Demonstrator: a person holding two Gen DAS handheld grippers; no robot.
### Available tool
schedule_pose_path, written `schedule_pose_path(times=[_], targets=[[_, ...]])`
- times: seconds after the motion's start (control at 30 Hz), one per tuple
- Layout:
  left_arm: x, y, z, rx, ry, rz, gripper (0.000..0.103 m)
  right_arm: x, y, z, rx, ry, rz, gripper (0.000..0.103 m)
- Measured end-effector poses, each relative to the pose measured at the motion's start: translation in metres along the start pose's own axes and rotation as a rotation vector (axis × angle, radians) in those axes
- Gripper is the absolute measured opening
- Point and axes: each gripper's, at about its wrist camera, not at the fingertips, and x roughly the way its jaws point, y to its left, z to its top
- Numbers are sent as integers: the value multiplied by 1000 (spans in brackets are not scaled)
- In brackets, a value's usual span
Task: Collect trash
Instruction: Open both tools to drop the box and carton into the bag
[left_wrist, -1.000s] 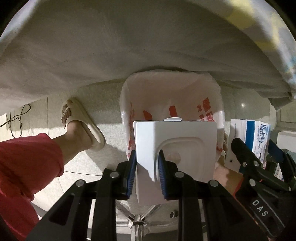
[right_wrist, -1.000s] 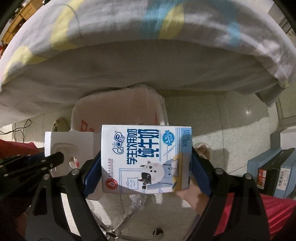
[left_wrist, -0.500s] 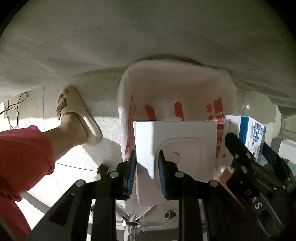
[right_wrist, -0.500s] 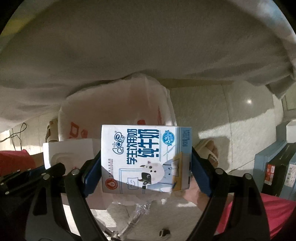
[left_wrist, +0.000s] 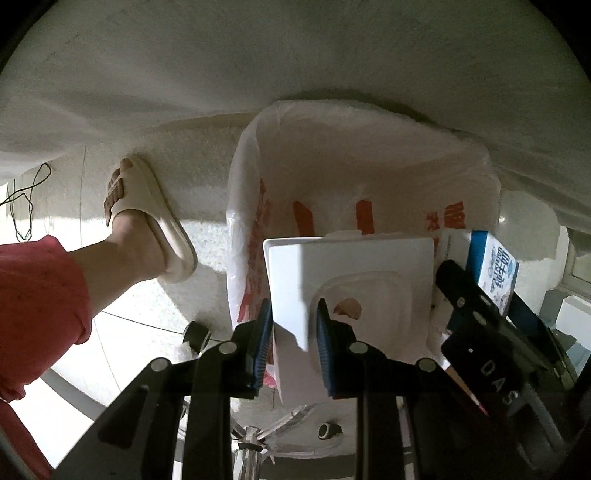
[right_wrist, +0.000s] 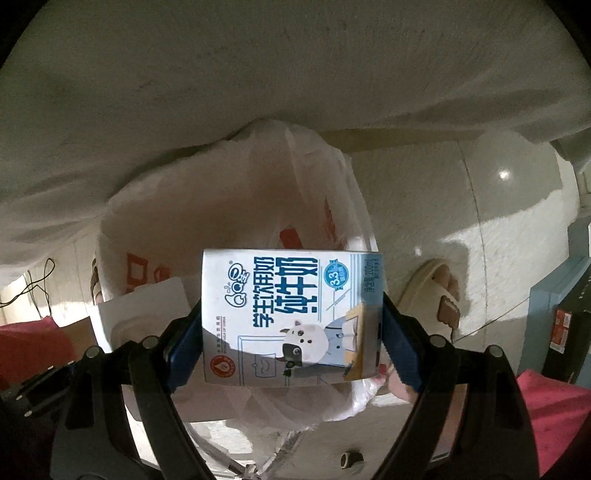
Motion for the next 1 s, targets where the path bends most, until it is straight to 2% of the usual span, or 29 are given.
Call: schedule_pose_path(times=[0.37,0.43,0.53,0.73,1.0], targets=[[12,6,7,-43,41,-26,26,23,-8,7,20,65,29,83],[12,8,8,-50,46,-38,35,27,-11,7,28,80,50,83],[14,9,9,-59,56,-50,39,30,-12,7,52,98,79,83],[15,10,9,-67,66,-57,47,30,-11,7,60,88,67,84],[4,9,8,-65,37,-37,58,21,-7,6,52,78,55,84]])
